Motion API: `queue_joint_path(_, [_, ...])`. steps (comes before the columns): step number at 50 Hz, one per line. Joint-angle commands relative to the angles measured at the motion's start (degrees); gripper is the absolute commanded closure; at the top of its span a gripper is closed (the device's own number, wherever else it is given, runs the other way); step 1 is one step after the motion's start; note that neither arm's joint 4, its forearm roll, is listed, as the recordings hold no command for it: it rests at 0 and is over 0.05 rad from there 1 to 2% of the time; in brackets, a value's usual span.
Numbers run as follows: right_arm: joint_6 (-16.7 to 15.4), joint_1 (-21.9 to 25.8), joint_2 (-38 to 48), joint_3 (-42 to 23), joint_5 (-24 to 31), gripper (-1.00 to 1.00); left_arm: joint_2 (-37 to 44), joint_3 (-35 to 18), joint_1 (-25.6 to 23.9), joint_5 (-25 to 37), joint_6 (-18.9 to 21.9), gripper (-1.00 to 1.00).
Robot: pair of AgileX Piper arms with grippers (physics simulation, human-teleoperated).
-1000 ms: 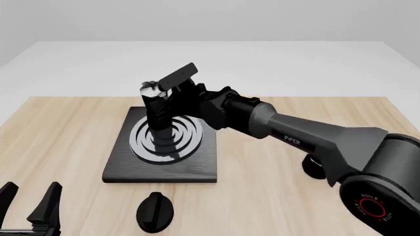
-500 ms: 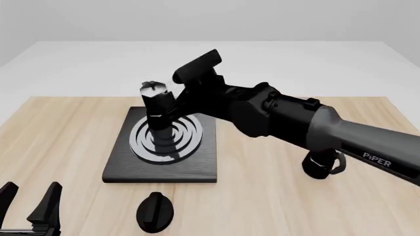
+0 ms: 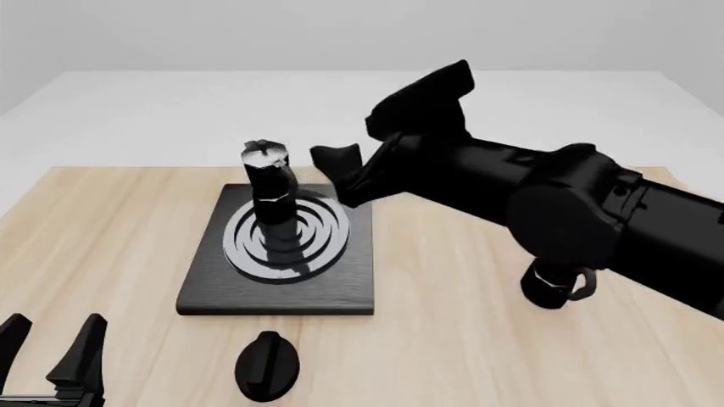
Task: Put both moka pots on the stove.
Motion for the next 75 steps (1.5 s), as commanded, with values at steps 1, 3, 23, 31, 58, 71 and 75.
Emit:
queue_joint_path(1, [0.66,-2.7,-9.17,5.93,1.03,-1.0,0.0,0.0,0.0,0.0,0.0,-1.0])
queue_joint_path(3, [0.91,-2.97,-9.91,6.32,1.16,-1.0,0.0,0.0,0.0,0.0,0.0,-1.0])
queue_joint_path(23, [2.38,-11.72,-22.27,13.41,7.04,-1.0,0.0,0.0,0.0,0.0,0.0,-1.0])
queue_joint_path(31, [2.88,-15.49,-25.2,14.62,9.64,-1.0,0.0,0.0,0.0,0.0,0.0,-1.0])
queue_joint_path(58, [3.55,-26.11,-32.08,18.61,15.93,-1.0,0.0,0.0,0.0,0.0,0.0,-1.0])
queue_joint_path(71, [2.85,-30.87,-33.7,20.8,18.05,-1.0,0.0,0.0,0.0,0.0,0.0,-1.0])
queue_joint_path(75, [2.53,-32.83,-34.01,21.17,18.67,-1.0,0.0,0.0,0.0,0.0,0.0,-1.0])
